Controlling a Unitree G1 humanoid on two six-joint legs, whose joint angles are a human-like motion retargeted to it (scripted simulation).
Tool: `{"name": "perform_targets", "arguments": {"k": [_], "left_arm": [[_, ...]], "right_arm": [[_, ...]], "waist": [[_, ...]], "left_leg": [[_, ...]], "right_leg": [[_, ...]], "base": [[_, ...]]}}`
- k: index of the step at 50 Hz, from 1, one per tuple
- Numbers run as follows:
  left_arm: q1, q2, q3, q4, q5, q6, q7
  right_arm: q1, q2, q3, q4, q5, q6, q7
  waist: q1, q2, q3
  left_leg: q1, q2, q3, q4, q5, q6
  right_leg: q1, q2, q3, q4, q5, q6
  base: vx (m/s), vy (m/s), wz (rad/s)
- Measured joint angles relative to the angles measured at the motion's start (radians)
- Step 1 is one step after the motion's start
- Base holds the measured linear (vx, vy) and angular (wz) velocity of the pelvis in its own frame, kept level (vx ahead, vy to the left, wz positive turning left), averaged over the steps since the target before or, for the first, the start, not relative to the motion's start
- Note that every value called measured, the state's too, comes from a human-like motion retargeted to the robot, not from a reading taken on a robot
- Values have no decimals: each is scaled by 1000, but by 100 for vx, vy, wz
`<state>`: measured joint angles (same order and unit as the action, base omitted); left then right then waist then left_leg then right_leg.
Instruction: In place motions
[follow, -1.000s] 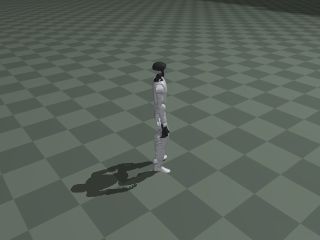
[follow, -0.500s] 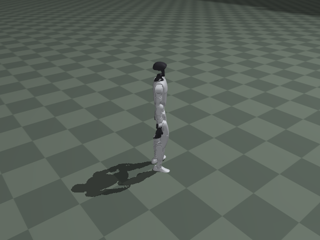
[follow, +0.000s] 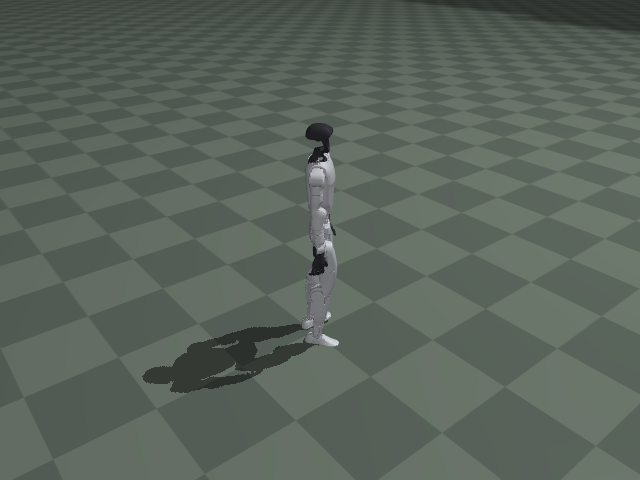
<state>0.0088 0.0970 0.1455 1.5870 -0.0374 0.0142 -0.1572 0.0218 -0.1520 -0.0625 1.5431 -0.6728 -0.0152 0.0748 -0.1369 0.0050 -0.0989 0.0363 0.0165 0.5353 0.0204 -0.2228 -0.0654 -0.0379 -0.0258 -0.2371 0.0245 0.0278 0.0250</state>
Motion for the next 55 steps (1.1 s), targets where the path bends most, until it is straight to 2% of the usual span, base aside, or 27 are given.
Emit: {"name": "perform_targets", "arguments": {"k": [17,36,41,47,55], "left_arm": [[20,12,26,66,-1,7,10],[16,16,16,9,3,20,20],[17,23,13,9,7,22,22],[22,39,26,47,12,32,32],[25,31,37,50,-6,21,25]], "right_arm": [[0,0,-1,-7,13,-16,-5],[0,-2,3,-16,28,-34,4],[-2,-3,15,-34,31,-37,-1],[15,-2,-3,-2,46,-25,-9],[18,-5,-9,-7,23,-27,-12]], "waist": [[5,-6,2],[22,-13,6],[8,-5,37],[16,-21,10],[17,-32,6]], "left_leg": [[9,-15,17,-14,-3,13],[13,-23,56,-25,-1,41],[22,-8,47,-18,2,43],[16,-10,11,-12,5,37],[8,-9,-33,-4,13,30]], "right_leg": [[-13,-9,24,8,6,9],[-29,-8,45,38,-3,-4],[1,-32,-78,43,-33,-7],[21,-34,-115,24,-11,-10],[50,-31,-161,-2,-17,-16]], "base": [[0,0,0],[0,0,-7],[-3,0,5],[4,-4,30],[0,-1,23]]}}
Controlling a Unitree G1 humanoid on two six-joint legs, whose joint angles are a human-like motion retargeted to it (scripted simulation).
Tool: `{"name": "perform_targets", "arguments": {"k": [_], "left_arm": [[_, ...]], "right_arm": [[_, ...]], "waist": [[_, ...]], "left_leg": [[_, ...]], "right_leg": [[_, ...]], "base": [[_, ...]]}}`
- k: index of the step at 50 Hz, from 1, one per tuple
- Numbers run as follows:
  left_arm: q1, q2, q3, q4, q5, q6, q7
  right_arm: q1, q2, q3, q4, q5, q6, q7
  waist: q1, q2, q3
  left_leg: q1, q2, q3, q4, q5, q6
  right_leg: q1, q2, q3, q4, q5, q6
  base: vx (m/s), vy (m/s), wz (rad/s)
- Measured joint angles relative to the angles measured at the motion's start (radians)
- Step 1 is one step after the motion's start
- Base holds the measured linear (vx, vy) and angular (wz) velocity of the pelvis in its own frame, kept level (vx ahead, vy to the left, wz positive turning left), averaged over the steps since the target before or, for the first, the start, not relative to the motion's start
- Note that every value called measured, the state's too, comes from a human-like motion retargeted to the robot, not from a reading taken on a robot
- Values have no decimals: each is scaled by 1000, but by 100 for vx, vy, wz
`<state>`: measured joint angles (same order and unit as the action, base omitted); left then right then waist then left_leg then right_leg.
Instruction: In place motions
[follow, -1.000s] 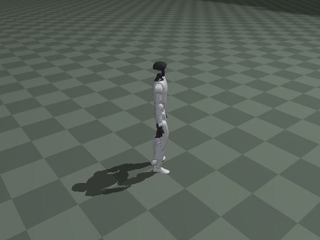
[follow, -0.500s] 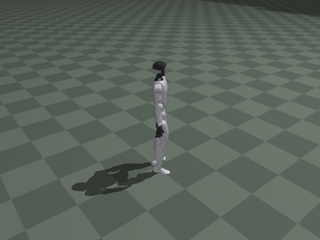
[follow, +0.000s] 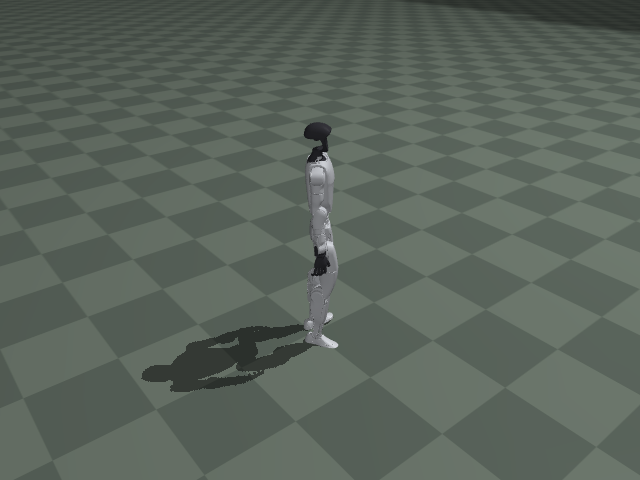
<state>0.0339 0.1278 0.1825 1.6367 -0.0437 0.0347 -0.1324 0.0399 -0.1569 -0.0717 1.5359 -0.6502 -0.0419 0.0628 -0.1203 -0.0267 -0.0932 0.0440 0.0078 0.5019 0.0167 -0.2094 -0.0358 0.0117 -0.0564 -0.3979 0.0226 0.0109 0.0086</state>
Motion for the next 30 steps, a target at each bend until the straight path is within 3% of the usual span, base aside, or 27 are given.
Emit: {"name": "perform_targets", "arguments": {"k": [30], "left_arm": [[-16,-7,-24,-13,17,-7,-12]], "right_arm": [[0,10,-6,-5,1,5,-8]], "waist": [[4,12,14]], "left_leg": [[-26,16,17,26,17,-6]], "right_leg": [[-29,3,21,-2,25,-15]], "base": [[0,0,0]]}}
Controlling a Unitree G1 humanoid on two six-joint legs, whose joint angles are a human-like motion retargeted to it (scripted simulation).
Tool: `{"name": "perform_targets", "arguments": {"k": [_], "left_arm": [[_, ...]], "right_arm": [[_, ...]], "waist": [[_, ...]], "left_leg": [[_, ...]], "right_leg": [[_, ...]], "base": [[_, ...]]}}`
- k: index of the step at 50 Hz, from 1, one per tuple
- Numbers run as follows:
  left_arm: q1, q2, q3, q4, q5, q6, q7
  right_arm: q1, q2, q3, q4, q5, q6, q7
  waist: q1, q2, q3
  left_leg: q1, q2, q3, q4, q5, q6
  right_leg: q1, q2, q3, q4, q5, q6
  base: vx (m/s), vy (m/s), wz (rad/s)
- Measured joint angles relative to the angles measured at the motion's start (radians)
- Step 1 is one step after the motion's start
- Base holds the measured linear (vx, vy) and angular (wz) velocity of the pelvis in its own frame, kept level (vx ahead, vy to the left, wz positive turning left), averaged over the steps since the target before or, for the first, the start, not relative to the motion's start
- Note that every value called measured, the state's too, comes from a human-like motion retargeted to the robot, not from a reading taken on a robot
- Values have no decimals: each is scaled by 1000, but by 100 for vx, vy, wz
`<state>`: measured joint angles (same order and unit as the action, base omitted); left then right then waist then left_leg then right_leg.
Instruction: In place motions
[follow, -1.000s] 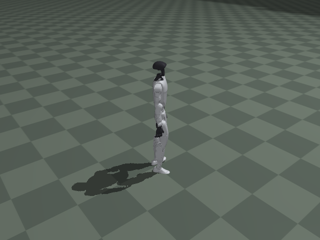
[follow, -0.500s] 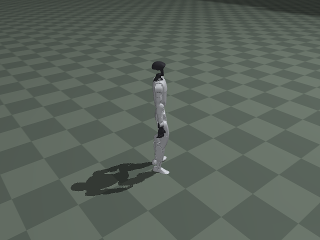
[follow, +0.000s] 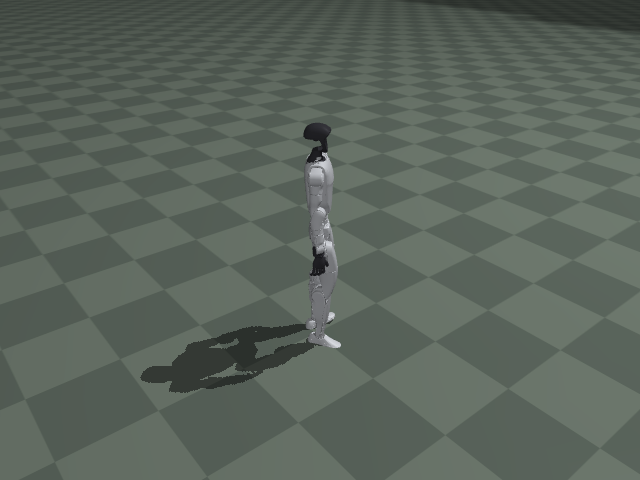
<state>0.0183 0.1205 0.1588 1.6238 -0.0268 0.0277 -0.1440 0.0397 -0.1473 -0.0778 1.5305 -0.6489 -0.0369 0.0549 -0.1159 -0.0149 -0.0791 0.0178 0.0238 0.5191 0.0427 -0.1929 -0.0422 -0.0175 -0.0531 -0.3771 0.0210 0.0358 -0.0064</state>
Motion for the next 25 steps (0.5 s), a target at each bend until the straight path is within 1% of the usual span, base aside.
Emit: {"name": "perform_targets", "arguments": {"k": [8,25], "left_arm": [[13,-11,10,16,2,-1,-8],[1,-13,-8,2,-1,2,-8]], "right_arm": [[1,5,-11,-2,29,3,1],[-6,10,5,-13,14,2,16]], "waist": [[-2,8,0],[6,14,9]], "left_leg": [[1,0,12,-3,-5,4],[2,-7,10,-7,-9,9]], "right_leg": [[-10,-2,14,2,7,0],[-19,-10,17,8,9,4]], "base": [[0,0,0],[0,0,0]]}}
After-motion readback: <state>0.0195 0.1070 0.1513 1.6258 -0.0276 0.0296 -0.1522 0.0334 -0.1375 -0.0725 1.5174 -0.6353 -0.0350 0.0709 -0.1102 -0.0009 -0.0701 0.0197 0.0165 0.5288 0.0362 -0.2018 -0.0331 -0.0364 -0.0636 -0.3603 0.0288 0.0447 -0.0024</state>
